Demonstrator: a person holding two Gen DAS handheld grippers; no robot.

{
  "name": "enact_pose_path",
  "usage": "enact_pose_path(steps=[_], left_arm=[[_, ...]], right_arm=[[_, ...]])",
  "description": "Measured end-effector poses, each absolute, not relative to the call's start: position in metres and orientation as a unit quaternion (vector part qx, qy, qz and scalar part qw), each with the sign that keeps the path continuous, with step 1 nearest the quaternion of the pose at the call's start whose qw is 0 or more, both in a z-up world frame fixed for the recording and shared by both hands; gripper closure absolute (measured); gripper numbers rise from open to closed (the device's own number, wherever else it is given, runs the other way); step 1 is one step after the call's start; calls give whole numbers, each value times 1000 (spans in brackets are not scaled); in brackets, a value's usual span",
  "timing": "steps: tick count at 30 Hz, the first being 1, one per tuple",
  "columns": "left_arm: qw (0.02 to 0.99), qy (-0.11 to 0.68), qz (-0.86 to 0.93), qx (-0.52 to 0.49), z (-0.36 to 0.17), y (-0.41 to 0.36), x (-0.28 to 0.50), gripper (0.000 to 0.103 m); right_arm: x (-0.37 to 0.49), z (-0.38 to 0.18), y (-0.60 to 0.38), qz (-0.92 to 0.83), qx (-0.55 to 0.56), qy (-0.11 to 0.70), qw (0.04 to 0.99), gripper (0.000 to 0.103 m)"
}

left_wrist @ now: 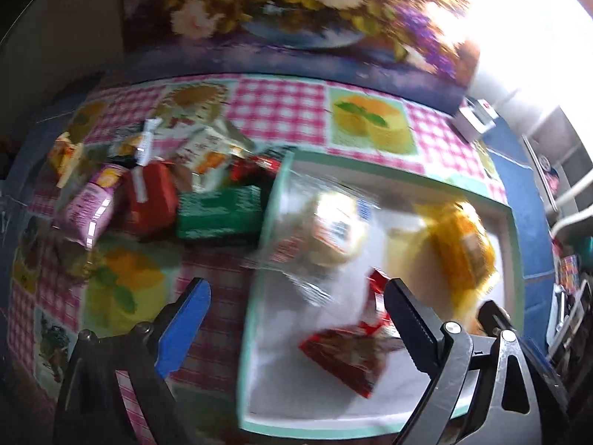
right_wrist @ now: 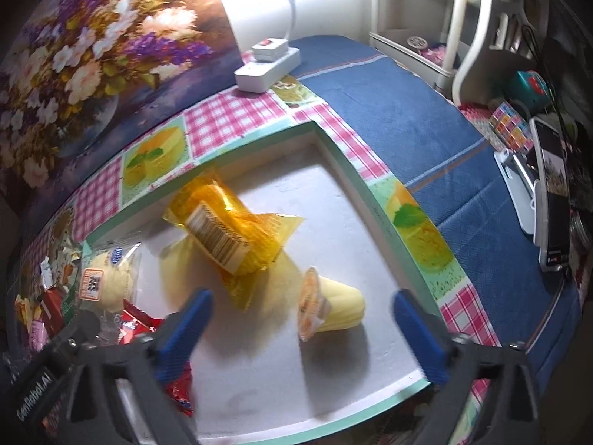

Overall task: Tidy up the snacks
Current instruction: 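Place the pudding cup in the tray with the right tool while the left tool drops the chip bag there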

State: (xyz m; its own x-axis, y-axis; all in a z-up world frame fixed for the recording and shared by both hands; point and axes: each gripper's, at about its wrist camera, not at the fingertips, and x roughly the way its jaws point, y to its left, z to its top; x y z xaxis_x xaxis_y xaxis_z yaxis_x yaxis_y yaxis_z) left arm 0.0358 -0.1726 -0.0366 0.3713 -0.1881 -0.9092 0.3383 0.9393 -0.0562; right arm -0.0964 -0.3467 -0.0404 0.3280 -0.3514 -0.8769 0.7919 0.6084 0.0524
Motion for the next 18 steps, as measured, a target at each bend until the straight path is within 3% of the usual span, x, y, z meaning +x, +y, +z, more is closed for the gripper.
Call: enact_pose_path(steps=[18], left_arm=[[875,469,-86,78,-4,-100,71,8]], right_arm=[[-84,-31,-325,-301,269,396,825,0]])
